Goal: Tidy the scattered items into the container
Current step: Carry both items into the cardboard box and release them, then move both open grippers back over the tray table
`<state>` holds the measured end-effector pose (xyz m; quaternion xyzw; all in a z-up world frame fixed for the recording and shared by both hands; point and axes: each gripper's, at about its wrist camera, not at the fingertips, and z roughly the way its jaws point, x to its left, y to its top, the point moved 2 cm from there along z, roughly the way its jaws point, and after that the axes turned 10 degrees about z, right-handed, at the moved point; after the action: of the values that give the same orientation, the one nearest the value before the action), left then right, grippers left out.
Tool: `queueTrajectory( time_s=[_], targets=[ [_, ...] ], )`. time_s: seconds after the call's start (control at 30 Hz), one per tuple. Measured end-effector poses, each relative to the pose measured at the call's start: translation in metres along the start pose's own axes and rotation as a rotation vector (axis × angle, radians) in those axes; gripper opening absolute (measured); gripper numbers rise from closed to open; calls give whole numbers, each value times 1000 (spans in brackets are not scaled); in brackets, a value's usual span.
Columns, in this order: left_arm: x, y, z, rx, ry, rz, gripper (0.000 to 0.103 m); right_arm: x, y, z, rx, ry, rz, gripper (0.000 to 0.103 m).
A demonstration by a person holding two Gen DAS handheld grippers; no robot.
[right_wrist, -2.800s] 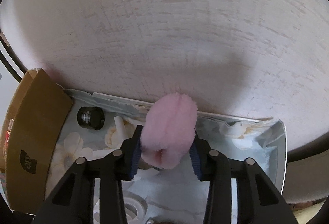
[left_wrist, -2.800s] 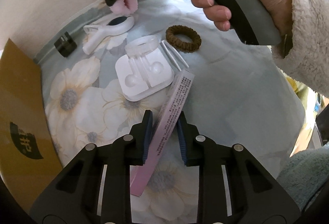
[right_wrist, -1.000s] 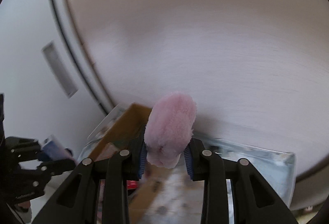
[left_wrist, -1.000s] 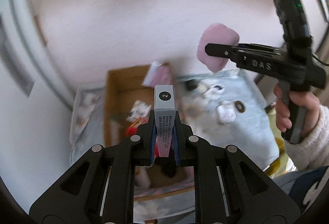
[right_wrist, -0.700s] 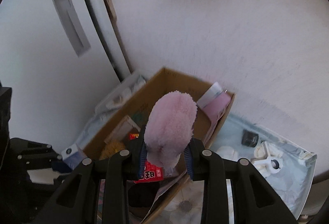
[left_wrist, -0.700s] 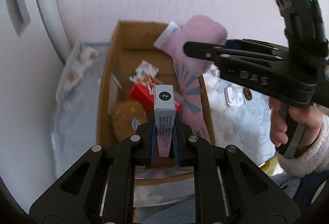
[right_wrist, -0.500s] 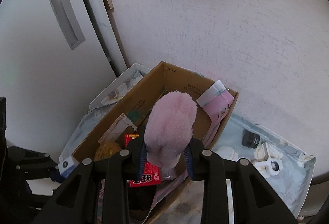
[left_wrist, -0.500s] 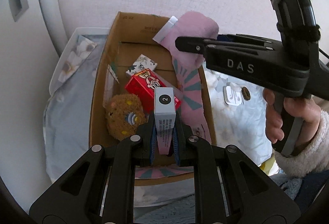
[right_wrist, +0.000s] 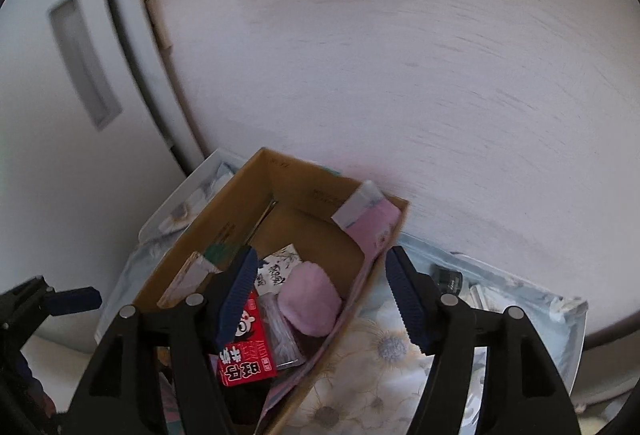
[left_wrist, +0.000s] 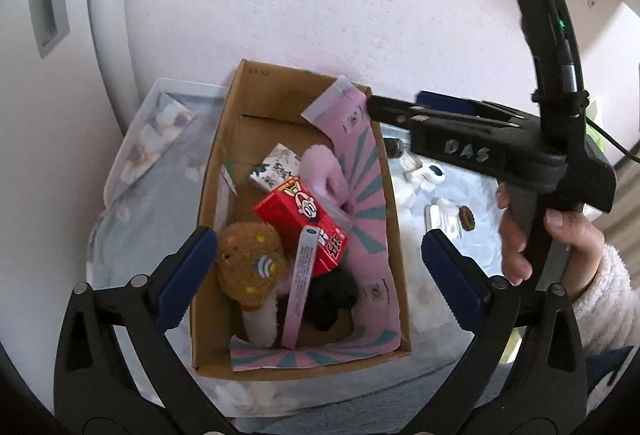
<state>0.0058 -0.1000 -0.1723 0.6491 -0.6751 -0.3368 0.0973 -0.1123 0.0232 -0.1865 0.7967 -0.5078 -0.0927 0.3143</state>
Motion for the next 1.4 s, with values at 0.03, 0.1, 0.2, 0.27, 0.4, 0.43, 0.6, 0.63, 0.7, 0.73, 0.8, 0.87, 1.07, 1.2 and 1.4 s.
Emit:
queueTrajectory(
  time_s=[0.03, 0.1, 0.2, 0.27, 0.4, 0.43, 0.6, 0.63, 0.7, 0.73, 0.8, 0.87, 1.07, 1.2, 1.4],
  targets=[
    [1, 0, 0, 0, 0, -3, 102, -9, 1, -2, -5, 12, 21, 62],
    [1, -1, 0, 3, -7, -12, 102, -18, 1, -7, -22, 24, 46, 62],
    [-2, -4, -1, 6, -18, -17, 102, -36, 6, -25, -43, 24, 71, 62],
    [-6, -5, -4, 6, -22, -12, 102, -47, 10, -32, -64, 17, 93, 62],
    [-14, -1, -7, 2, -14, 15, 102, -71, 13, -48, -108, -2, 152, 62],
    [-16, 0, -7, -1, -13, 21, 102, -76, 11, -53, -114, -6, 165, 62],
    [-30, 5, -9, -11, -33, 42, 102, -105, 1, -67, -145, -37, 240, 62],
    [-33, 6, -9, -11, -36, 48, 102, -109, 0, -67, -151, -41, 253, 62],
    [-39, 7, -9, -10, -39, 63, 102, -120, -5, -79, -162, -47, 280, 62],
    [-42, 8, -9, -9, -41, 69, 102, -130, -8, -90, -168, -51, 291, 62],
    [-50, 9, -8, -6, -50, 86, 102, -139, -14, -98, -180, -66, 310, 62],
    [-57, 11, -7, -4, -55, 104, 102, -149, -19, -107, -188, -81, 324, 62],
    [-87, 17, -3, 4, -77, 166, 102, -186, -38, -137, -227, -131, 387, 62],
    [-114, 19, 6, 22, -98, 223, 102, -211, -53, -149, -233, -152, 440, 62],
    [-157, 19, 27, 68, -124, 309, 102, -245, -72, -155, -216, -174, 496, 62]
  ],
)
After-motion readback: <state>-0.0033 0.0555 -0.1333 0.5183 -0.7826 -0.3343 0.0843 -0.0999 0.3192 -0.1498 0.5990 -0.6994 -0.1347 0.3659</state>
